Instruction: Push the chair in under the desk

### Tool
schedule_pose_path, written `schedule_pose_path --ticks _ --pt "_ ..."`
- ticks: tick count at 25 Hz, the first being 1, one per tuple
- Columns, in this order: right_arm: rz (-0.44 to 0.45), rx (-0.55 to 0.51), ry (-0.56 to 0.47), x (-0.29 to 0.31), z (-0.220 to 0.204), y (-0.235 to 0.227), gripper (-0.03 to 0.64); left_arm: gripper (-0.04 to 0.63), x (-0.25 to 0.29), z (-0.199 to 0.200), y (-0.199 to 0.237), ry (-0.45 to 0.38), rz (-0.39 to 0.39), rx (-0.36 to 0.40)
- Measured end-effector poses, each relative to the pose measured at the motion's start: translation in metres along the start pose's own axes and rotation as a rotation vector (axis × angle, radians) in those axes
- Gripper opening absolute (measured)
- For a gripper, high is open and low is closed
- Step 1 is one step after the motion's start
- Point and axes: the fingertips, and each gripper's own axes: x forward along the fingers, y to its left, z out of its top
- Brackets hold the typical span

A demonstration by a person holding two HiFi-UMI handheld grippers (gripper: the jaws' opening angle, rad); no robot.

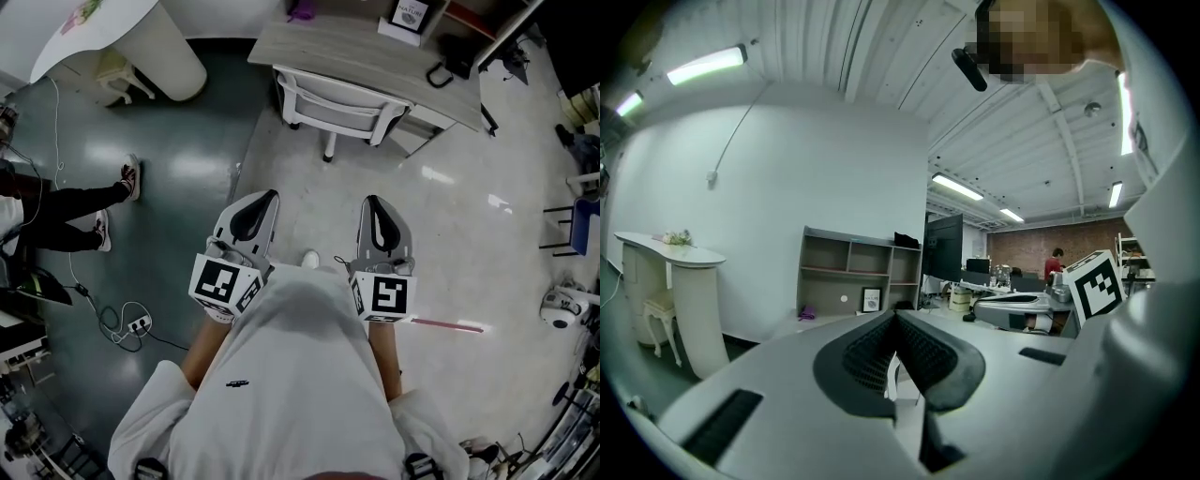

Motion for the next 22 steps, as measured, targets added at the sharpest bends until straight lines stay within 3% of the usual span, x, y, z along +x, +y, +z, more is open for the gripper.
schedule_pose_path --ticks 22 --pt "0.038 -0.030 -0.008 -0.005 0.001 0.015 0.020 0.006 -0.002 0.005 -0.012 -0.003 -0.016 0.026"
